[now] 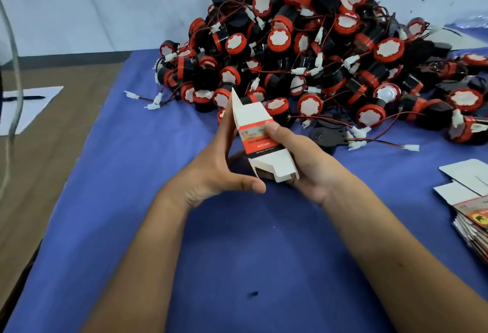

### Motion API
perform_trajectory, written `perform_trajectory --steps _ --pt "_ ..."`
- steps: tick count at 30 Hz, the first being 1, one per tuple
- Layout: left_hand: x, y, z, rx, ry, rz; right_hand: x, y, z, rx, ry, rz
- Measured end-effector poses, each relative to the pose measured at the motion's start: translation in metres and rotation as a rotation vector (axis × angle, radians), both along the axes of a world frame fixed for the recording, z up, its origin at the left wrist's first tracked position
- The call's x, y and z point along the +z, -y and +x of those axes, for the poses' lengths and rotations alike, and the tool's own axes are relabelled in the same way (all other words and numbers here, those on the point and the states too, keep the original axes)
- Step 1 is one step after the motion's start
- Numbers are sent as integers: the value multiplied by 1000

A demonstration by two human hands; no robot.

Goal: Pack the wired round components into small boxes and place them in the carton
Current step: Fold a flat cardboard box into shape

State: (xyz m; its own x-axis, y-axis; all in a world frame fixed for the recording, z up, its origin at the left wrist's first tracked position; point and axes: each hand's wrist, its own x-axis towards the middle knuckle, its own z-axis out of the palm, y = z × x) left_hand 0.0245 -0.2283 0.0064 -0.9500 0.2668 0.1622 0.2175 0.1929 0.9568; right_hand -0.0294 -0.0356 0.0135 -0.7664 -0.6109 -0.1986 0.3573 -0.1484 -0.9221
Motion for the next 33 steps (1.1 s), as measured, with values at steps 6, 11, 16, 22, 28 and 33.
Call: perform_trajectory --steps 6,11,16,22,28,33 --pt "9 -10 1 210 -220 -134 5 2 5 -32 138 -17" --pt "7 -16 0 244 -328 -187 6 4 8 41 152 -51" --pt "4 -18 -3 430 -436 -97 7 9 13 116 70 -72" --pt "7 -16 -5 422 -127 483 -2 12 15 63 -154 -73" --pt "7 -14 -2 341 -119 349 -9 20 15 77 -400 21" --pt "12 -21 -4 464 -61 581 -7 11 11 32 -286 -111"
